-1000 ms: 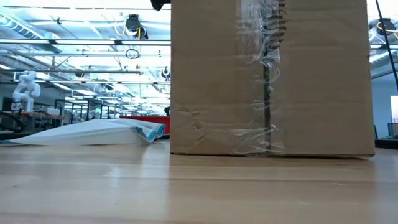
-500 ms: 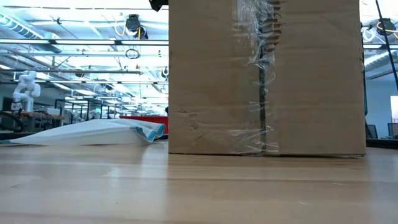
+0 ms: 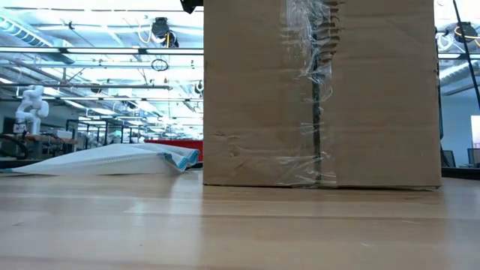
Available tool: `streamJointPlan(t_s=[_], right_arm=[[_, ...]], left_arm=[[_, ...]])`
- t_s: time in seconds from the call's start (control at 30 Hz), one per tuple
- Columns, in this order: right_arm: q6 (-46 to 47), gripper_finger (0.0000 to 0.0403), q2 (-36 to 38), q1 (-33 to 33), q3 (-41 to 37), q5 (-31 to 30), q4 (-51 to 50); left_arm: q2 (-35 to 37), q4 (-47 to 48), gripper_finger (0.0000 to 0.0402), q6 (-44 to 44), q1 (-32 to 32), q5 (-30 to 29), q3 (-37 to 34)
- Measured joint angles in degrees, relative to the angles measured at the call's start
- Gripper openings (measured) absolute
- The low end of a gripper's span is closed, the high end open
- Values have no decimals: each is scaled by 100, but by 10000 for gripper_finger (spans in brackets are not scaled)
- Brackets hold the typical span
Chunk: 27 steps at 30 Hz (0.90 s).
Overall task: Unpack boxes
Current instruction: Break down box until it is fully flat
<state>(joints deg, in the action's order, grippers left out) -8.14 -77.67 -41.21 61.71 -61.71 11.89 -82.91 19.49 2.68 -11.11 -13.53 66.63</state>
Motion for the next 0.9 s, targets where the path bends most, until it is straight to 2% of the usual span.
streamJointPlan(t_s=[0.27, 0.37, 0.7, 0.9], right_arm=[[703, 67, 9, -16, 11, -216, -680], [575, 67, 34, -115, 11, -336, -685], [267, 67, 258, -584, 7, -1345, -821], [319, 67, 295, -621, 4, -1213, -743]], left_arm=[[0, -9, 200, -2, 0, -8, 1], [0, -6, 200, -4, 2, -28, 1], [0, 17, 200, -26, 17, -29, 2], [0, 15, 200, -39, 22, -18, 0]])
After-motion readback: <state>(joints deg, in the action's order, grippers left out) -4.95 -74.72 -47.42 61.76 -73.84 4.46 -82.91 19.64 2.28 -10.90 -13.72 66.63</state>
